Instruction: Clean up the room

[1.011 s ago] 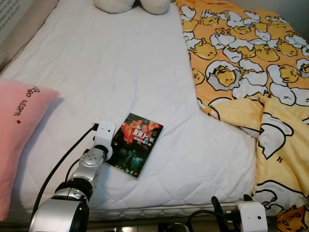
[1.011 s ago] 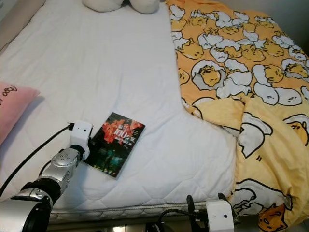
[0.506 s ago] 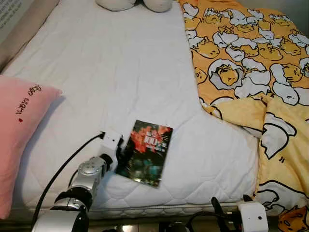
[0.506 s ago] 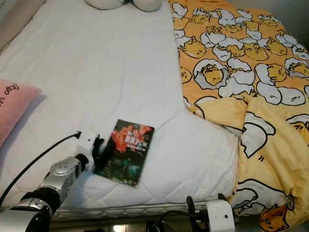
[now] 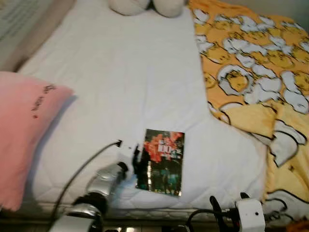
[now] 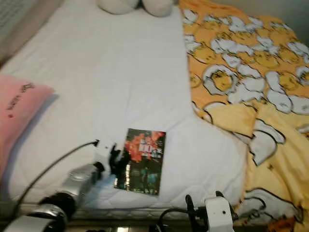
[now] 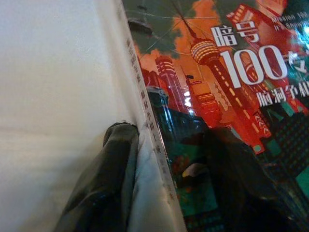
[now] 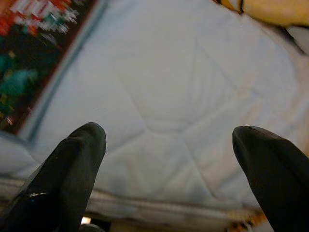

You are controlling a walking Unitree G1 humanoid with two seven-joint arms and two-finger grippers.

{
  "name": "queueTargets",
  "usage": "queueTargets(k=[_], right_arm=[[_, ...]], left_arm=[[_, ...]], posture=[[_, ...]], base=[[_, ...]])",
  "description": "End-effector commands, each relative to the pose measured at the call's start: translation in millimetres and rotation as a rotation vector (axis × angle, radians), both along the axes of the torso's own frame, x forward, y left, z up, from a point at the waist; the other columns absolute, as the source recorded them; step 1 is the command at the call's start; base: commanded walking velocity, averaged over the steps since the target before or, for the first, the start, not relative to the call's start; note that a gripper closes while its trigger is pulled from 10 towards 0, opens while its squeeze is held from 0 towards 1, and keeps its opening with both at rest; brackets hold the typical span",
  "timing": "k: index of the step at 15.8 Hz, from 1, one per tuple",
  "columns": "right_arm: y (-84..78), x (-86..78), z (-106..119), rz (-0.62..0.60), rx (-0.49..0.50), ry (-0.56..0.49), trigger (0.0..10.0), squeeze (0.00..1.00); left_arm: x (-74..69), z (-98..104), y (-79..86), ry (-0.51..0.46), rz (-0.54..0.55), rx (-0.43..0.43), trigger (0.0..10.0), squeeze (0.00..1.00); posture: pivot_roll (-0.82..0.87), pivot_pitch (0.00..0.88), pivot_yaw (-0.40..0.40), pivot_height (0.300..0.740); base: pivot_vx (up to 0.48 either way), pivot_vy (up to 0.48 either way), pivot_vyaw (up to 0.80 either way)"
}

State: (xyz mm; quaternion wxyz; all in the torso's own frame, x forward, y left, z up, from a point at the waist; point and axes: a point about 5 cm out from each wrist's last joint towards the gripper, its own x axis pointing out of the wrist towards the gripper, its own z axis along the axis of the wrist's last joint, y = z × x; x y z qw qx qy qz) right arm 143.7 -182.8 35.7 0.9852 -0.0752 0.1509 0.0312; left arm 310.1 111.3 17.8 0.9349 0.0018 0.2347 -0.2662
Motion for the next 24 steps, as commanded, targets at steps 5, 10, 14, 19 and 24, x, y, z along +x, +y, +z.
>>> queueTargets(k=[5, 10, 14, 19, 24], right_arm=[[-7.4, 14.5, -1, -0.079, 0.084, 0.007, 10.0, 0.00], [25.2, 83.3, 2, 0.029, 0.370, -0.013, 10.0, 0.00], [59.5, 117.4, -10, 0.108, 0.561, 0.084, 10.0, 0.00], [64.2, 132.1, -24, 0.053, 0.540, 0.103, 10.0, 0.00], [65.2, 137.0, -34, 0.008, 0.666, 0.163, 10.0, 0.00]], left_arm=[[-22.4, -23, -15.9, 0.061, -0.021, 0.052, 0.0, 0.00], [-20.9, 56, -19.2, -0.404, -0.063, -0.140, 3.1, 0.00], [-40.9, 92, -15.7, -0.553, -0.020, -0.100, 10.0, 0.00], [-60.2, 109, -9.8, -0.546, 0.018, -0.089, 10.0, 0.00], [-61.2, 112, -6.0, -0.515, 0.038, -0.054, 10.0, 0.00]], posture=[[-0.06, 0.225, -0.070, 0.740], [0.12, 0.207, -0.045, 0.740], [0.27, 0.202, -0.049, 0.740], [0.36, 0.171, -0.067, 0.740], [0.35, 0.168, -0.074, 0.740]], base=[[0.000, 0.000, 0.00], [0.000, 0.000, 0.00], [0.000, 0.000, 0.00], [0.000, 0.000, 0.00], [0.000, 0.000, 0.00]])
